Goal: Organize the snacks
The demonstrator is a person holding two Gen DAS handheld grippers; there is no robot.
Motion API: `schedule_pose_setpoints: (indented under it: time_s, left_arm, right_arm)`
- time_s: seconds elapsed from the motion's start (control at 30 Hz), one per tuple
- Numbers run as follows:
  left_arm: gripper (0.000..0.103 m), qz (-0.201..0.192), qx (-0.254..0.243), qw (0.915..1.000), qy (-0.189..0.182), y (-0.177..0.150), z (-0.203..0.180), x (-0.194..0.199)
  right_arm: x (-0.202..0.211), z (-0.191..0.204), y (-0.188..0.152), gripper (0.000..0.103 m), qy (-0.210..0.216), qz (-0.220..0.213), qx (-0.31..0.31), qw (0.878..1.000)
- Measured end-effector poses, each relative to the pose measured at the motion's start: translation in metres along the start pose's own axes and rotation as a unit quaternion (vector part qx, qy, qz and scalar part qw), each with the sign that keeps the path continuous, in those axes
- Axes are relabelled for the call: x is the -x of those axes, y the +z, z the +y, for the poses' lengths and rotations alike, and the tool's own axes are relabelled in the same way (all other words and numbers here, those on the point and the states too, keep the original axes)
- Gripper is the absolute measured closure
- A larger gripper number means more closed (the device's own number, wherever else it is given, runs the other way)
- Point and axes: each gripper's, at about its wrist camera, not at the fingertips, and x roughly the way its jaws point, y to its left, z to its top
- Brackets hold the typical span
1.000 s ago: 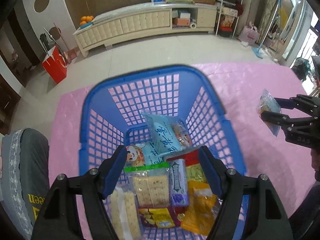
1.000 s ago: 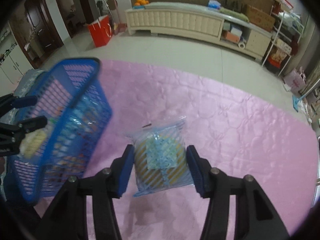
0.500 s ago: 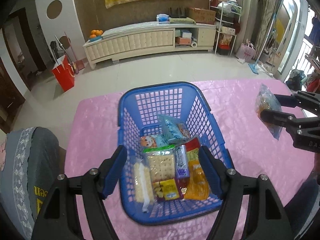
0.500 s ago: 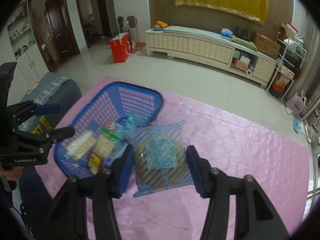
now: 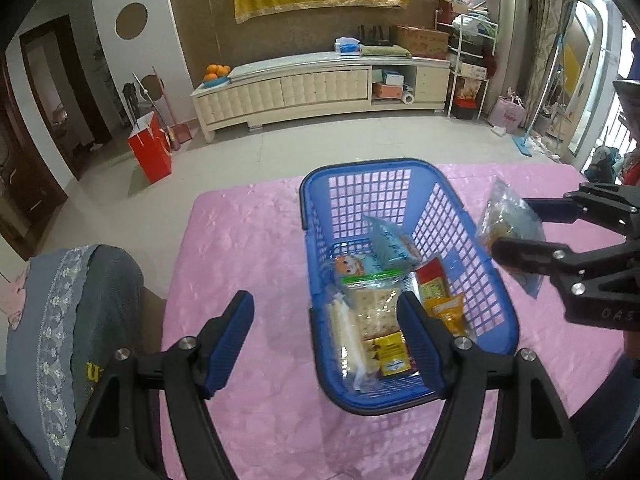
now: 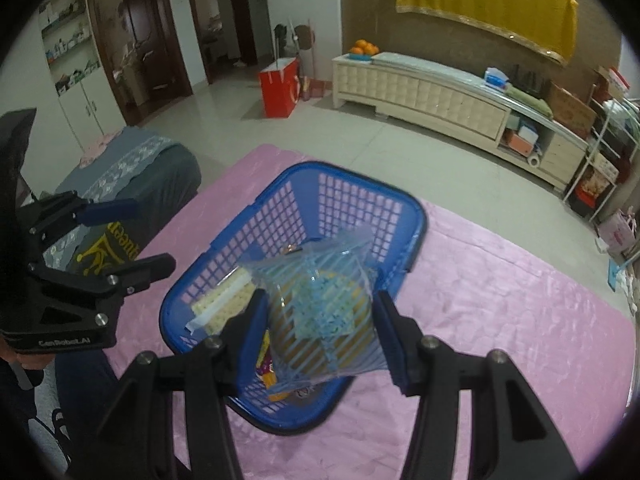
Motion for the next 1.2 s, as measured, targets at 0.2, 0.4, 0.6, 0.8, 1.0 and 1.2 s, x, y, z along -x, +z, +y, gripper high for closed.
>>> schedule_pose_setpoints:
  time_s: [0.2,0.4,0.6,0.8,1.0,1.2]
  left_arm:
    - [0.031,0.013,0.013,0.9998,-0.002,-0.007,0.014,-0.022]
    - [0.031,0.022,0.016,0.9996,-0.009,-0.014,0.017,-0.042]
    - [0.031,0.027,0.012,0.9995,-0.013,-0.017,0.016,-0.052]
    - [0.031,0.022,0.022,0.9993,-0.02,-0.018,0.017,-0.049]
    - [0.031,-0.001,0.004,1.0,-0.005,-0.022,0.005,-0.032]
    - [0.031,-0.041,0.028,0.9988,-0.005,-0.034,-0.005,0.001]
  right_arm:
    - [-0.025,0.007,0.001,0.046,0.008,0.016,-0.004,1.0]
    - [-0.049,0.014,-0.002,0.046,0.012,0.039,0.003,0.999]
    - [-0.063,0.015,-0.007,0.045,0.013,0.05,0.013,0.999]
    - [-0.065,0.016,-0.008,0.044,0.006,0.05,0.019,0.999]
    - [-0.057,0.016,-0.01,0.027,0.01,0.038,0.029,0.999]
    - [-0.01,0.015,-0.021,0.027,-0.013,-0.016,0.022,1.0]
